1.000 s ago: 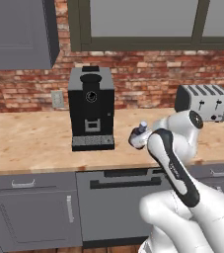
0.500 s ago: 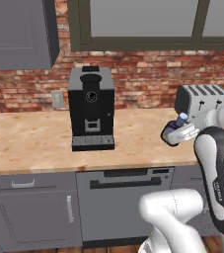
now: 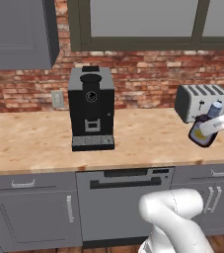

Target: Place the condiment bottle and condiment bottle from the counter to the top shelf of the fridge. If the existing items in the fridge are on the top shelf, move them to other shelves.

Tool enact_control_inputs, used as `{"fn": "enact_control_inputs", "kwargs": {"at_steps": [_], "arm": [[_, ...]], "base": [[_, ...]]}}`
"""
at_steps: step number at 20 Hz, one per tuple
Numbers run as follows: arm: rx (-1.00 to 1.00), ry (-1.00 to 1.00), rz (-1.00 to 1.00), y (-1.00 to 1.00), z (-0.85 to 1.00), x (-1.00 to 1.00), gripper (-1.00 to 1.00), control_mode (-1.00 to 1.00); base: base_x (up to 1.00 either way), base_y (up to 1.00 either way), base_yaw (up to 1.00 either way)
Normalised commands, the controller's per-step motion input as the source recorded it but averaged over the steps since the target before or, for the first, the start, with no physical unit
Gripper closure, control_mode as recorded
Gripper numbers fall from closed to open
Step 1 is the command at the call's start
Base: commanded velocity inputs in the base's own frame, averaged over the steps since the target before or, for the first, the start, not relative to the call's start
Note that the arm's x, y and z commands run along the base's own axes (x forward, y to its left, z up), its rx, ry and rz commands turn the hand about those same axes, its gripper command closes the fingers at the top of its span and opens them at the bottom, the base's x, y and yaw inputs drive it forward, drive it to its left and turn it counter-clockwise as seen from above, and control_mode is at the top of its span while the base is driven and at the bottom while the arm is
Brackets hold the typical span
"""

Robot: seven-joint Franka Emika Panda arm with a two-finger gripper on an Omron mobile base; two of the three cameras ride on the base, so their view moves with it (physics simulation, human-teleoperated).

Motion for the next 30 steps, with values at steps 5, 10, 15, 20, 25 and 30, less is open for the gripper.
{"fn": "enact_control_inputs", "kwargs": {"at_steps": [5,10,15,20,25,30], "arm": [[0.00,0.01,0.00,0.00,0.00,-0.10,1.00,-1.00],[0.00,0.00,0.00,0.00,0.00,0.00,1.00,-1.00],[0.00,0.00,0.01,0.00,0.00,-0.16,1.00,1.00],[0.00,0.00,0.00,0.00,0.00,0.00,1.00,1.00],[0.00,0.00,0.00,0.00,0.00,0.00,1.00,1.00],[0.00,0.00,0.00,0.00,0.00,0.00,1.00,1.00]], "base": [[0.00,0.00,0.00],[0.00,0.00,0.00],[-0.30,-0.03,0.07],[-0.98,-0.18,0.49],[-1.00,-0.15,0.67],[-1.00,-0.06,0.70]]}}
